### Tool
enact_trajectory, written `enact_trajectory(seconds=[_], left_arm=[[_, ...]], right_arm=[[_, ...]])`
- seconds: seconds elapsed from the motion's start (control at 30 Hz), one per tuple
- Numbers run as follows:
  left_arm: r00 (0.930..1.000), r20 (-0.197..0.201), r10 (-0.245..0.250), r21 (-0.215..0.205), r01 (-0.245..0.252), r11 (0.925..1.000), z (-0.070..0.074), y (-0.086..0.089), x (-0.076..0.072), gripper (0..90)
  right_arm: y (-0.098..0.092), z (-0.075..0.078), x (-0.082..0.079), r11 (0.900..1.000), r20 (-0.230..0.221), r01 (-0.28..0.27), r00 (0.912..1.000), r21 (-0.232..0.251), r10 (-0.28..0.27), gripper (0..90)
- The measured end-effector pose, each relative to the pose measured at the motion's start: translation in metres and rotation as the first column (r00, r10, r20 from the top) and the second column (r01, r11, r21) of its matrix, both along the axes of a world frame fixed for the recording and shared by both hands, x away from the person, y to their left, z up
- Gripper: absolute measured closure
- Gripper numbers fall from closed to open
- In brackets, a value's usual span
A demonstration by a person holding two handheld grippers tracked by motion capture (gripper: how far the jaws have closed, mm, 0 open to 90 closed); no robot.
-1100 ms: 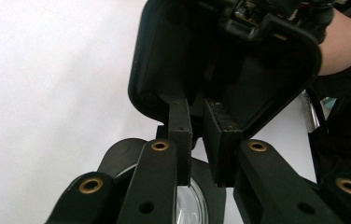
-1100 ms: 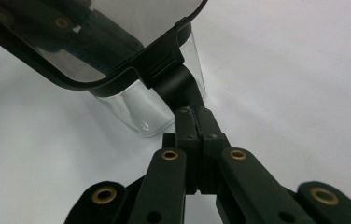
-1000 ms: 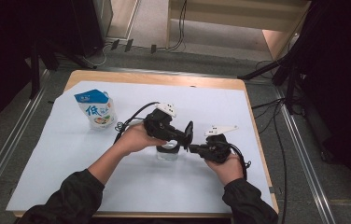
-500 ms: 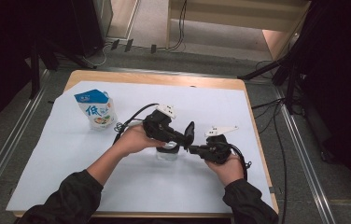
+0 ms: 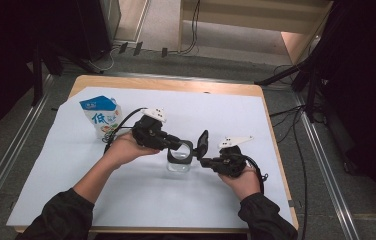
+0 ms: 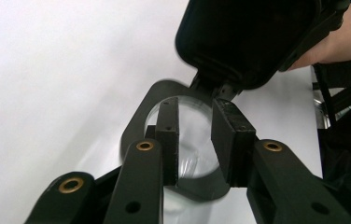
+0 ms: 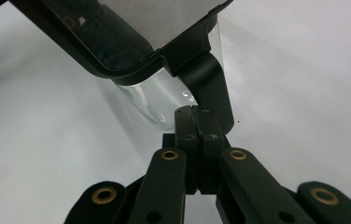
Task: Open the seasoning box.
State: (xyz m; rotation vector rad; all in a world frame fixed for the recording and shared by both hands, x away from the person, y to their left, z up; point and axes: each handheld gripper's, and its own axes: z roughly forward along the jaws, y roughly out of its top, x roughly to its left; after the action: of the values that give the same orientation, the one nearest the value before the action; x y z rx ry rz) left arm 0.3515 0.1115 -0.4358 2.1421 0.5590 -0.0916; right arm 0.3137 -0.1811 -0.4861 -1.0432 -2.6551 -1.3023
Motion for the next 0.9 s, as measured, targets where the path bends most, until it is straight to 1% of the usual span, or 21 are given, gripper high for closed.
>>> enact_trajectory(seconds=[0.13, 0.2, 0.3, 0.4, 0.5, 0.53, 0.63, 0.7, 0.77, 0.8, 0.87, 0.9], left_arm=[[0.9994, 0.007, 0.033, 0.003, -0.033, 0.9994, -0.002, 0.013, -0.003, 70.2], [0.9988, 0.016, 0.046, 0.015, -0.046, 0.9988, -0.002, 0.018, -0.005, 69.2], [0.9981, 0.020, 0.058, 0.014, -0.059, 0.9982, -0.003, 0.025, -0.008, 68.5], [0.9967, 0.032, 0.075, 0.007, -0.075, 0.9972, -0.003, 0.032, -0.011, 67.9], [0.9948, 0.050, 0.089, 0.017, -0.090, 0.9958, -0.004, 0.039, -0.014, 66.4], [0.9944, 0.050, 0.093, 0.019, -0.094, 0.9954, -0.005, 0.042, -0.015, 64.7], [0.9919, 0.043, 0.120, 0.050, -0.122, 0.9913, -0.006, 0.050, -0.017, 48.9], [0.9911, 0.032, 0.130, 0.043, -0.131, 0.9905, -0.008, 0.057, -0.019, 47.2], [0.9910, 0.021, 0.132, 0.037, -0.133, 0.9904, -0.010, 0.064, -0.020, 45.3], [0.9898, 0.016, 0.141, 0.050, -0.142, 0.9886, -0.011, 0.067, -0.020, 45.0], [0.9880, -0.004, 0.154, 0.060, -0.154, 0.9863, -0.013, 0.074, -0.020, 45.1], [0.9872, -0.006, 0.160, 0.061, -0.159, 0.9854, -0.014, 0.076, -0.020, 45.5]], right_arm=[[-0.001, 0.000, 0.002, 1.000, 0.000, 0.003, 1.0000, 0.000, -0.003, 90.0], [-0.001, 0.000, 0.003, 1.000, 0.000, 0.003, 1.0000, 0.000, -0.003, 90.0], [-0.001, 0.000, 0.005, 1.000, 0.006, 0.006, 1.0000, -0.001, -0.006, 90.0], [-0.001, -0.001, 0.006, 1.000, 0.009, 0.009, 0.9999, -0.005, -0.009, 90.0], [0.000, 0.000, 0.006, 1.000, 0.009, 0.010, 0.9999, -0.004, -0.010, 90.0], [0.000, 0.000, 0.006, 1.000, 0.007, 0.010, 0.9999, -0.002, -0.010, 90.0], [-0.005, 0.003, 0.005, 1.000, 0.011, 0.011, 0.9999, 0.007, -0.011, 89.3], [-0.011, 0.004, 0.003, 1.000, 0.023, 0.021, 0.9995, 0.007, -0.022, 85.2], [-0.016, 0.003, 0.002, 0.999, 0.039, 0.033, 0.9987, -0.007, -0.033, 78.4], [-0.018, 0.003, 0.002, 0.999, 0.043, 0.040, 0.9983, -0.014, -0.039, 74.9], [-0.021, 0.001, 0.004, 0.998, 0.060, 0.055, 0.9968, -0.026, -0.053, 68.6], [-0.021, 0.001, 0.005, 0.998, 0.067, 0.056, 0.9963, -0.033, -0.053, 66.5]])
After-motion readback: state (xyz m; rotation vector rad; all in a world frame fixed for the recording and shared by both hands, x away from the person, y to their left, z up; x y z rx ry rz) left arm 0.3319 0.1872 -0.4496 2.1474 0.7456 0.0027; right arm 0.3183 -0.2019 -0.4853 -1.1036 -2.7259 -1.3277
